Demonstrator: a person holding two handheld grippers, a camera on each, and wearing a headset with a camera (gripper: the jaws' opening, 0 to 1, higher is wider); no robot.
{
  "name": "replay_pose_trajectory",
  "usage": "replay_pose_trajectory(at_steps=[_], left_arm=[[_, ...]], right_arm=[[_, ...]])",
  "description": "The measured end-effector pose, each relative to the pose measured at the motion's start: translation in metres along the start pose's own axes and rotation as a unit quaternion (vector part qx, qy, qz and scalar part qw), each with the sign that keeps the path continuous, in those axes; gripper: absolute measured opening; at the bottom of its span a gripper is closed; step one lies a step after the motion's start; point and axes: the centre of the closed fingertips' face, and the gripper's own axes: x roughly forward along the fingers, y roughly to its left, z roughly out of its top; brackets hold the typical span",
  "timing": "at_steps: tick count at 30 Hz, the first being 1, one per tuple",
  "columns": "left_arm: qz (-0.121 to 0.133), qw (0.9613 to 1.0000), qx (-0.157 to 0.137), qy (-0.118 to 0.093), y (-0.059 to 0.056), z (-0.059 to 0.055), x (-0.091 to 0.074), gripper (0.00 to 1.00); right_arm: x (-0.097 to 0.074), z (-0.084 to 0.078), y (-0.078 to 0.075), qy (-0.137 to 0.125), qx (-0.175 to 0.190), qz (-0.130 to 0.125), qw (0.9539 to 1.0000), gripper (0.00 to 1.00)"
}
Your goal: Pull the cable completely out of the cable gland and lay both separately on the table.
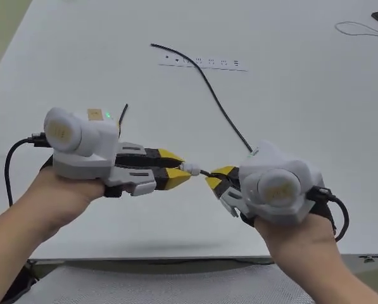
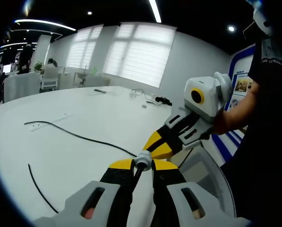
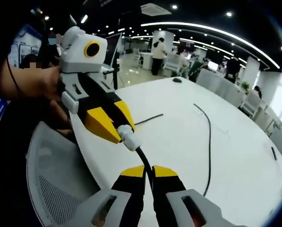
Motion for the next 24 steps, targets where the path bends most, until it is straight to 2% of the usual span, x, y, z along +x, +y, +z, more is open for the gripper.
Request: replay_pose_trajectory(at_steps=[9,16,24], left_arm=[[0.002,1.0,-0.004,-0.001,0.0,-0.001,0.003,0.14],[0.001,1.0,-0.008,-0.001,-0.002,-0.001,0.005,0.14],[-0.001,0.9999,-0.011,-0.009,-0.003,0.002,0.004,0.14]], right_arm=[[0.001,-0.014,-0.006,0.008,0.035,-0.004,0.9994,0.0],[0.002,-0.035,-0.013,0.03,0.047,-0.014,0.9984,0.0],[0.003,-0.063,-0.026,0.049,0.086,-0.022,0.9948,0.0]])
